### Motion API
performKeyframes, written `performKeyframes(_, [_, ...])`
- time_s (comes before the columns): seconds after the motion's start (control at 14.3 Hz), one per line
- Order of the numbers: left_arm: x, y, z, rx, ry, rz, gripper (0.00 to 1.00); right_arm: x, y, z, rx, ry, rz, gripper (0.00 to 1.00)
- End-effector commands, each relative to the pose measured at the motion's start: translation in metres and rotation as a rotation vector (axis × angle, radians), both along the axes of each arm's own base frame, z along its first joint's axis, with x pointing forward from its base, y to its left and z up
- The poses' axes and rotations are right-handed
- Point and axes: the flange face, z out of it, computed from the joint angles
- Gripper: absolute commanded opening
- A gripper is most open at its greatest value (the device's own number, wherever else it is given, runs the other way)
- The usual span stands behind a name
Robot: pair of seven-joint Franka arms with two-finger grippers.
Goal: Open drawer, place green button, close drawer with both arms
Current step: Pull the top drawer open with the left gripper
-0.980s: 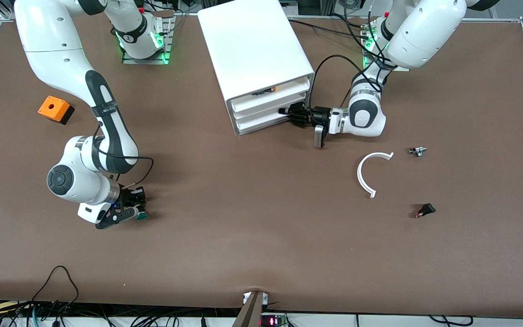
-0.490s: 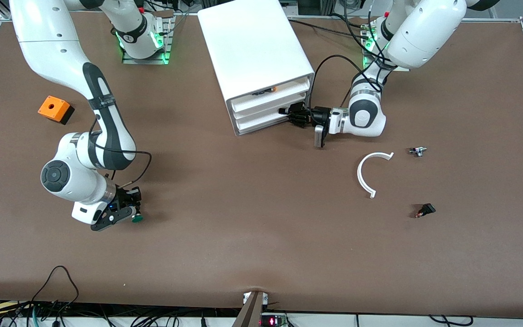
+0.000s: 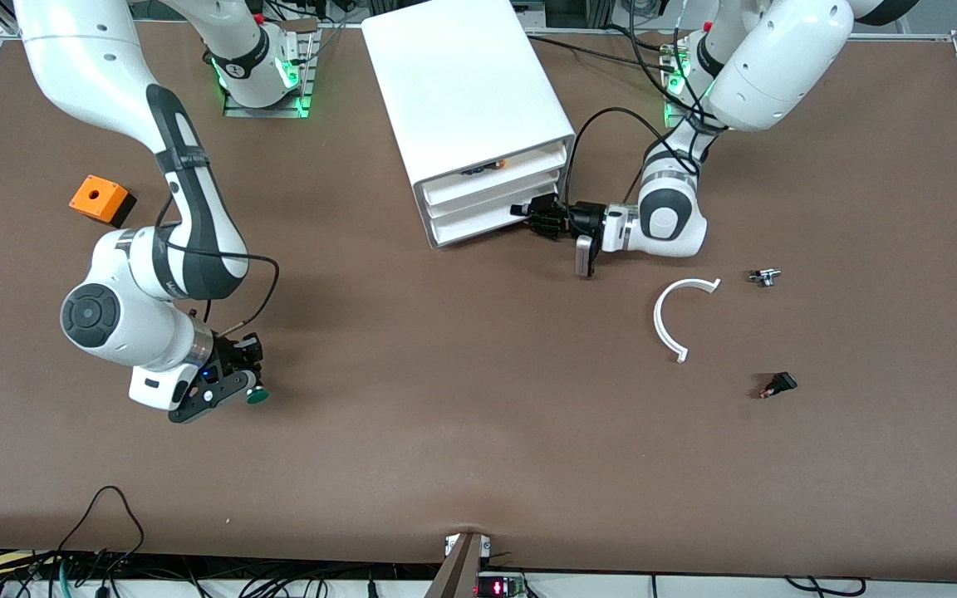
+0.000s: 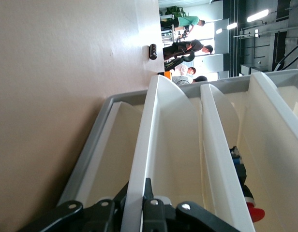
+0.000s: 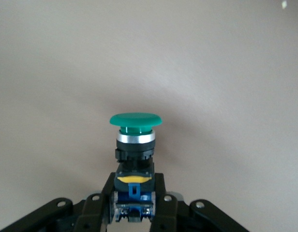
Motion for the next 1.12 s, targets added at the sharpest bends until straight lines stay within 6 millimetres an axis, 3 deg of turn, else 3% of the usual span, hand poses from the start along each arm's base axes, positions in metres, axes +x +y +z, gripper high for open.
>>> performKeyframes(0.0, [0.037,0.01,-0.015,0.03,-0.057,0.002,0.05,0.003,0.018,0.024,-0.008,-0.006,0.041,0.23])
performKeyframes(0.35, [0.084,0.034,-0.003,0.073,-0.139,-0.005,0.07,0.006,0.019,0.031,-0.007,-0.023,0.046,0.23])
performKeyframes(0.56, [0.097,0.038,-0.004,0.076,-0.156,0.007,0.07,0.007,0.021,0.034,-0.006,-0.031,0.055,0.23])
performKeyframes(0.77, [0.1,0.038,-0.006,0.075,-0.155,0.009,0.13,0.008,0.023,0.039,-0.004,-0.039,0.062,0.23])
performKeyframes(1.05, [0.108,0.044,-0.006,0.083,-0.167,0.02,0.14,0.01,0.033,0.049,0.003,-0.058,0.076,0.23])
